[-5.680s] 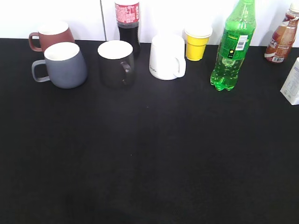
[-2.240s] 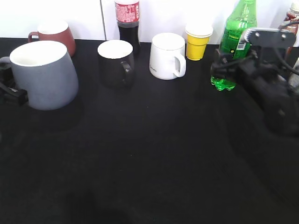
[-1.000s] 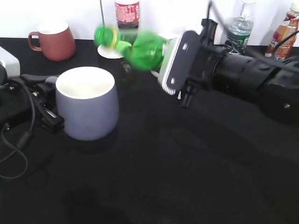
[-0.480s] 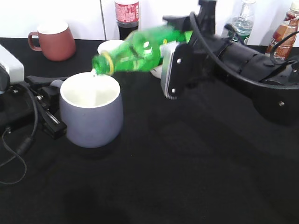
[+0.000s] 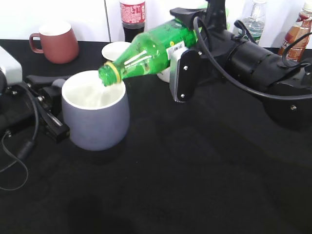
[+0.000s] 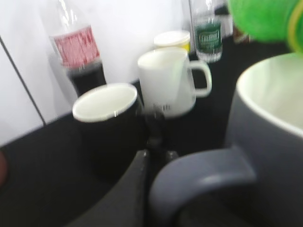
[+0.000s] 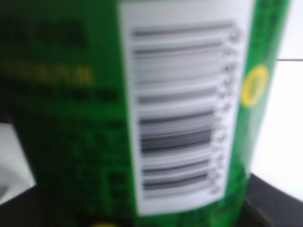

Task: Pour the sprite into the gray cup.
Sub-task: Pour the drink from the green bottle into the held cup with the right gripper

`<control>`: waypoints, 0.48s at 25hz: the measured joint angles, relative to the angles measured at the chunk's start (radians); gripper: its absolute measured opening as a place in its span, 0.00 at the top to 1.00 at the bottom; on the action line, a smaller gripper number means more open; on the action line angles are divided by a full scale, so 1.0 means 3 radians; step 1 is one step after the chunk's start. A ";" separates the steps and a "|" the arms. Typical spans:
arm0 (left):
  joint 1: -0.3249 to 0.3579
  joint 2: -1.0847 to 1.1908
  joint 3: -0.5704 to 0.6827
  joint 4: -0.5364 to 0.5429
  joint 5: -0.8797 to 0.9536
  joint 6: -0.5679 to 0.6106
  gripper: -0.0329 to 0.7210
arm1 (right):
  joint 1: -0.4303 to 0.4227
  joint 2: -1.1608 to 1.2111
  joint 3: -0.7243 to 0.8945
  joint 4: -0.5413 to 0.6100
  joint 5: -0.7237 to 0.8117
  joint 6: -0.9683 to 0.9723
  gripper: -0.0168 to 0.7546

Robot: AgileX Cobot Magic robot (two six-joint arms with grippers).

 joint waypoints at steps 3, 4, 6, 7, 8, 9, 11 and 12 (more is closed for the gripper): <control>0.0000 0.0000 0.0000 0.0008 -0.0009 0.0000 0.88 | 0.0000 0.0000 0.0000 0.0000 -0.0084 -0.0013 0.41; 0.0000 0.0000 0.0000 0.0008 -0.0006 0.0002 0.88 | 0.0000 0.0000 0.0000 0.0000 -0.0087 -0.0023 0.41; 0.0000 0.0000 0.0000 0.0009 0.0004 0.0002 0.88 | 0.0000 0.0000 0.0000 0.0000 -0.0088 -0.0065 0.41; 0.0000 0.0000 0.0000 0.0009 0.0005 0.0002 0.88 | 0.0000 0.0000 0.0000 0.0000 -0.0094 -0.0075 0.41; 0.0000 0.0000 0.0000 0.0012 0.0012 0.0002 0.88 | 0.0000 0.0000 0.0000 0.0000 -0.0106 -0.0084 0.41; 0.0000 0.0000 0.0000 0.0012 0.0015 0.0002 0.88 | 0.0000 0.0000 -0.0001 0.0000 -0.0113 -0.0084 0.41; 0.0000 0.0000 0.0000 0.0012 0.0015 0.0002 0.88 | 0.0000 0.0000 -0.0001 0.0000 -0.0113 -0.0085 0.41; 0.0000 0.0000 0.0000 0.0012 0.0015 0.0006 0.88 | 0.0000 0.0000 -0.0001 0.0000 -0.0113 -0.0085 0.41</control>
